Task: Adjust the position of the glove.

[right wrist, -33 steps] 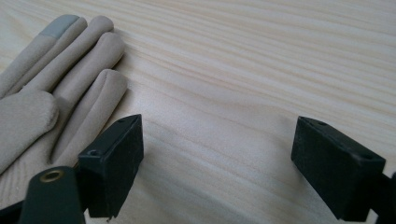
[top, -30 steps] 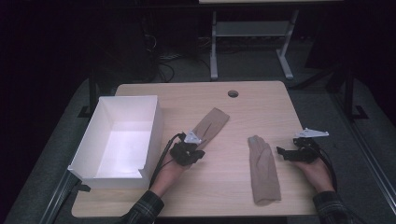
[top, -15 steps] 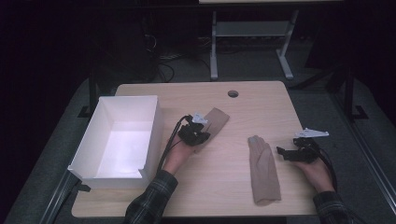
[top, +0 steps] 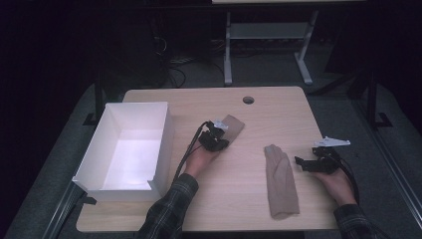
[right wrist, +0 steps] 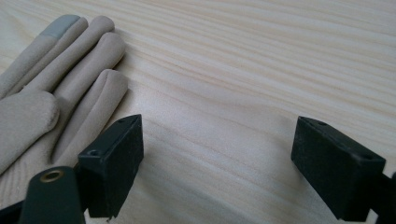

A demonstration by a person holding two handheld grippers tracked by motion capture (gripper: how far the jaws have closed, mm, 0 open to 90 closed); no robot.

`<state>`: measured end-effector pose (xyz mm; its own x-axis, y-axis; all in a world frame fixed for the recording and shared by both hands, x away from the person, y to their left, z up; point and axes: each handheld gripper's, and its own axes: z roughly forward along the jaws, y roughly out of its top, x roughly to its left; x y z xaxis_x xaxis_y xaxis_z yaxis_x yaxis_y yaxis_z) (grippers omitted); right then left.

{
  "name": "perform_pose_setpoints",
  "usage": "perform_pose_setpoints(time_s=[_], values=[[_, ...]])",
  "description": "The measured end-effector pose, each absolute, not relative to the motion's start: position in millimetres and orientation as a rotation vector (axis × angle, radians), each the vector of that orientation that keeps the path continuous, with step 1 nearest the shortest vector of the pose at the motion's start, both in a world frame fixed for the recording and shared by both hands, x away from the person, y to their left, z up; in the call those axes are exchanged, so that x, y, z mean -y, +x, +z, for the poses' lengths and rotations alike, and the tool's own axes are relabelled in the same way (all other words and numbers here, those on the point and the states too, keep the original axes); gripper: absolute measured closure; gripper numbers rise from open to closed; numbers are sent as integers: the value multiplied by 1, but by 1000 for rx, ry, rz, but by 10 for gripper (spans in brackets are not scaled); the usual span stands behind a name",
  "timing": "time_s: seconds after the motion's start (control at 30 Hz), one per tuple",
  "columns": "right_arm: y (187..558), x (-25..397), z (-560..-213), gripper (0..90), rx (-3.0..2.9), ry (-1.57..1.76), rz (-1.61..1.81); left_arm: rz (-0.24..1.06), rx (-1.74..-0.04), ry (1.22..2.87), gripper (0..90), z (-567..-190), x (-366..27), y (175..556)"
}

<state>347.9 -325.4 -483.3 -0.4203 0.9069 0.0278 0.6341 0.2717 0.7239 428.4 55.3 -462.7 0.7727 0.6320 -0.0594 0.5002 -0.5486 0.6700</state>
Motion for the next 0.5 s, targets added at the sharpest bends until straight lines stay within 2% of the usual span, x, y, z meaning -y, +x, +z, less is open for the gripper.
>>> perform_pose_setpoints(time_s=[0.5], values=[[348,325,-483,166,-2157,1392,946,204,-797,2293,897,-462,-61,406]])
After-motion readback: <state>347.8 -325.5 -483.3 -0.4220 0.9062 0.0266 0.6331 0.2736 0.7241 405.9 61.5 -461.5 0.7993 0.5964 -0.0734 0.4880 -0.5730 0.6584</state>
